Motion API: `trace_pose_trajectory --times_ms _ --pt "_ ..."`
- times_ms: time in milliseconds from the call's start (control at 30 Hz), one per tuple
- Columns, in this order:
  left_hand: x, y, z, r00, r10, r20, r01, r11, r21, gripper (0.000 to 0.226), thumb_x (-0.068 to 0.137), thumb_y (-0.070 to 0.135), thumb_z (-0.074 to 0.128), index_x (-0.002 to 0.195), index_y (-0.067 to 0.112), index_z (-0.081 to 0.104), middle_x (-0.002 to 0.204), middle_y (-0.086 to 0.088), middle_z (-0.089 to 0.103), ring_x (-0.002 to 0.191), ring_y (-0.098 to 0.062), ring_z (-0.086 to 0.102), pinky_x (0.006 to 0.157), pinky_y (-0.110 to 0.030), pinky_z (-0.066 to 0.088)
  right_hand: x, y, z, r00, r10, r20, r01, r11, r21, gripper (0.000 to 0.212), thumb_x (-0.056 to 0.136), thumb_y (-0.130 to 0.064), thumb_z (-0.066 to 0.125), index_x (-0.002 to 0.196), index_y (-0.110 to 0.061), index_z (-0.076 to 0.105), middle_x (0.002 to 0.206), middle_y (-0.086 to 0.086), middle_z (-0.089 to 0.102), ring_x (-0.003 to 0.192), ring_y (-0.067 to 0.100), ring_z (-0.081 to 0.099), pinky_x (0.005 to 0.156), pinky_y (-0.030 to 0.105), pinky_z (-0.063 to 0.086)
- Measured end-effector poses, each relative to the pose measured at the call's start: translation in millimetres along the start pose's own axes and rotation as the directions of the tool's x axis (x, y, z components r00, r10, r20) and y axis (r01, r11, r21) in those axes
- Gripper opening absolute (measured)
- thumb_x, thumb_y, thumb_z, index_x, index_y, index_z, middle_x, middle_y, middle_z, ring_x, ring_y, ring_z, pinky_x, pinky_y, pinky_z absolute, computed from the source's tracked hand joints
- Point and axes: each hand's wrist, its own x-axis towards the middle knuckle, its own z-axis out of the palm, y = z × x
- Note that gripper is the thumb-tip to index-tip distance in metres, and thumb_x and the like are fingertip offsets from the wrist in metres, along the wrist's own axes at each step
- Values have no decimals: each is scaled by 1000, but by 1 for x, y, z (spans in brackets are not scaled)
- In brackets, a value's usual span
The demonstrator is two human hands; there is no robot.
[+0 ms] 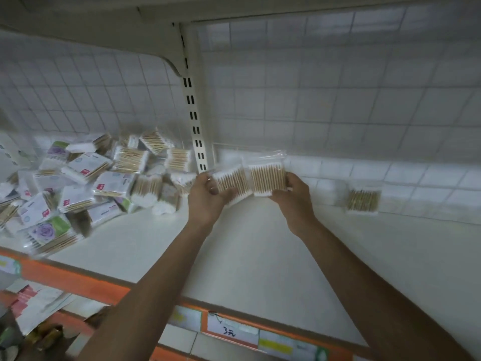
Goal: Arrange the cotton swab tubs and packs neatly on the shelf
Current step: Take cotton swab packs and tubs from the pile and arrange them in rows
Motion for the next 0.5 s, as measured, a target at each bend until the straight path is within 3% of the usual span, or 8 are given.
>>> trace_pose_trajectory --times_ms 67,167,267,367,500 --pt "-10 5 20 996 -35 85 44 993 -110 44 70 14 80 107 10 56 101 -15 68 92 -33 66 84 -51 54 -4 4 -23 1000 28 -12 -27 999 46 27 77 -1 56 97 -18 62 87 -3 63 88 24 63 80 43 54" --pt "-25 12 48 985 -21 169 50 985 -165 30 78 -2 71 101 15 61 96 -10 70 88 -26 68 85 -45 55 -11 12 -56 998 53 -28 -50 993 108 16 82 -7 60 97 -12 61 91 1 64 92 25 65 86 48 54" --pt "-40 20 74 977 3 215 33 986 -163 29 79 -2 70 95 21 62 92 -6 69 83 -22 65 81 -40 54 -18 18 -91 997 70 -34 -67 994 92 8 84 -10 62 91 -15 60 87 0 64 88 21 64 88 49 53" --pt "-52 25 101 966 3 260 40 986 -159 27 80 1 71 101 16 63 92 -6 69 81 -19 65 82 -41 54 -23 23 -127 991 83 -101 -83 997 5 10 82 -15 65 90 -21 60 90 -2 67 89 19 64 88 49 52" --pt "-69 28 140 957 13 291 17 995 -100 34 73 20 77 104 20 64 88 1 73 85 -18 69 88 -42 54 -31 31 -172 979 100 -176 -114 991 -68 12 83 -18 65 93 -21 59 91 -2 68 89 19 64 86 45 52"
